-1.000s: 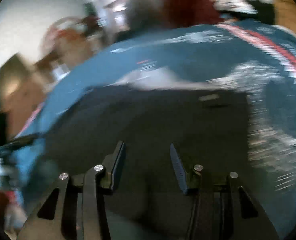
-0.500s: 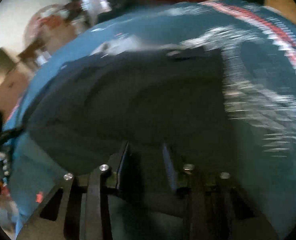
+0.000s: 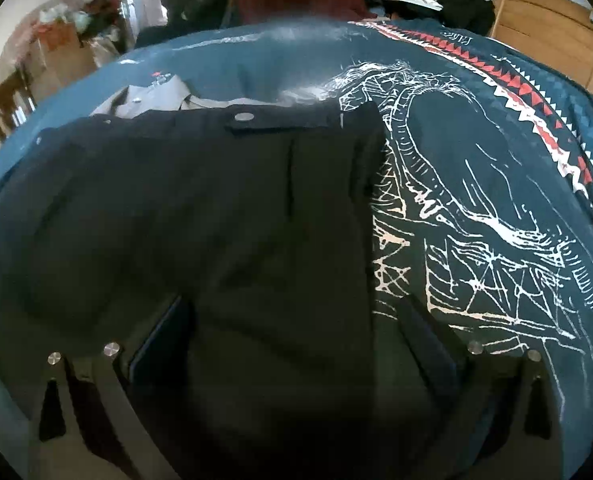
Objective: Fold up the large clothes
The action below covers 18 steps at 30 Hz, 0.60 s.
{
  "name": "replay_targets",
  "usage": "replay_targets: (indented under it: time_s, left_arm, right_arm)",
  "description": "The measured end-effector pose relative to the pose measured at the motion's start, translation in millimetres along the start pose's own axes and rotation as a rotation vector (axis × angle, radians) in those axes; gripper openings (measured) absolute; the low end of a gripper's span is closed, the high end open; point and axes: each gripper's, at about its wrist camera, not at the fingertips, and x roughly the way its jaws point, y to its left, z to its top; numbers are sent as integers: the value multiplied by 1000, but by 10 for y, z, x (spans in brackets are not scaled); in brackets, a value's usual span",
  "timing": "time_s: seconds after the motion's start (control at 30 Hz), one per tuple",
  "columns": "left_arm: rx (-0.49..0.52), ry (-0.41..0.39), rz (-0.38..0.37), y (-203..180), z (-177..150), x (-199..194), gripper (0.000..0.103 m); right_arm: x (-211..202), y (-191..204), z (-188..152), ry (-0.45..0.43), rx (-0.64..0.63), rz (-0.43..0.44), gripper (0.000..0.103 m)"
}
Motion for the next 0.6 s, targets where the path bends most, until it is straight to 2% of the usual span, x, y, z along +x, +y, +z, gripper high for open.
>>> replay_targets:
  time_s: [0.1, 0.6]
  left_arm:
    - [4, -9, -11, -1, 1, 15, 45]
    - [3, -21, -46, -20, 2, 27, 49]
  right_arm:
    - [80, -16, -18, -2, 27, 37, 103]
    - [77, 69, -61, -3, 18, 26, 103]
